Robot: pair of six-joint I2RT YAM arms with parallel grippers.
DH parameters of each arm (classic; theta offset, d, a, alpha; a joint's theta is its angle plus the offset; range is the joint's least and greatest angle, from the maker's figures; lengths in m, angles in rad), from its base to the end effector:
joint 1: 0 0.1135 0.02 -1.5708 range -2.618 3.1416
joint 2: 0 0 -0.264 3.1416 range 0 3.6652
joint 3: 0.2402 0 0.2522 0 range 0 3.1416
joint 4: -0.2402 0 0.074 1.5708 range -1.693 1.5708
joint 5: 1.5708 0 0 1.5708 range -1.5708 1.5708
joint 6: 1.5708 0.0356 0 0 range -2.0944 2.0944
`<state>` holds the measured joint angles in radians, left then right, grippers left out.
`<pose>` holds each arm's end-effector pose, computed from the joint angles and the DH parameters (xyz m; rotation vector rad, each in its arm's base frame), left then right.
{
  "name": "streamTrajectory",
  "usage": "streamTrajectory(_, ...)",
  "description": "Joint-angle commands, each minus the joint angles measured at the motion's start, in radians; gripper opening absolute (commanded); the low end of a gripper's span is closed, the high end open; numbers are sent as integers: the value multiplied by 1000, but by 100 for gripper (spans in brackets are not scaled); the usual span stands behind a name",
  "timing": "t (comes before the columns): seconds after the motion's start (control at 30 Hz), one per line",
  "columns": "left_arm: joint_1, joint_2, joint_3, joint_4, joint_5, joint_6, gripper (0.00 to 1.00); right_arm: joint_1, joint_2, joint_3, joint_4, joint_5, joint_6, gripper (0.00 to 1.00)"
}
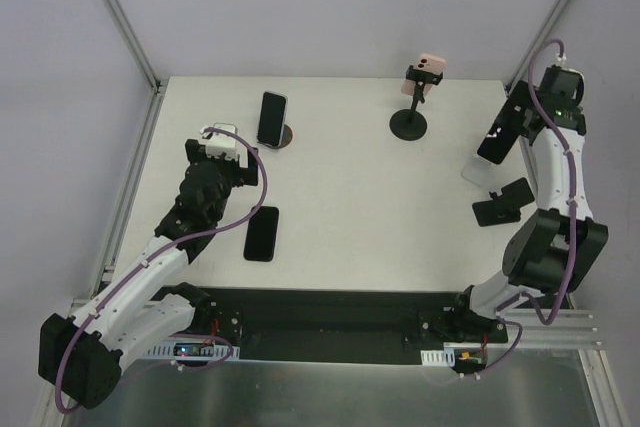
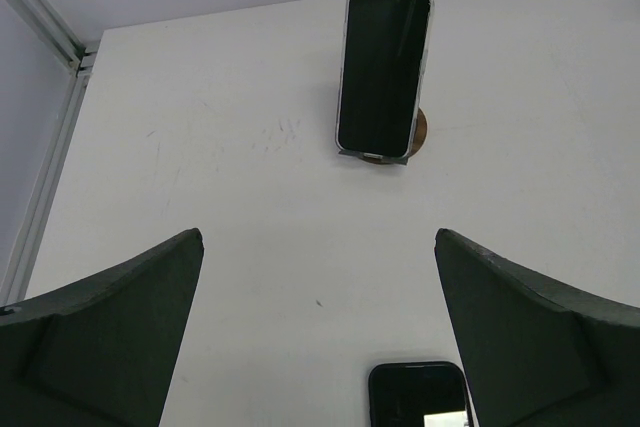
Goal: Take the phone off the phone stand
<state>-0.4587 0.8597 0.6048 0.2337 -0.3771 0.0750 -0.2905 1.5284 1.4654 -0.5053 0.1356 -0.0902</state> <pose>0.1914 -0.0799 0.3075 0.1306 1.5851 0.0010 0.3332 -0.1046 0.3629 0.2951 2.1354 -0.3670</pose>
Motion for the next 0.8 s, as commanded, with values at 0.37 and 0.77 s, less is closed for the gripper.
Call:
streamTrajectory(0.37, -3, 15, 13, 16, -2, 22, 99, 108, 263, 194, -22, 240, 72, 96)
streamTrajectory(0.77, -3, 25, 13, 15, 14, 19, 99, 123, 297, 177, 67, 223, 84, 96)
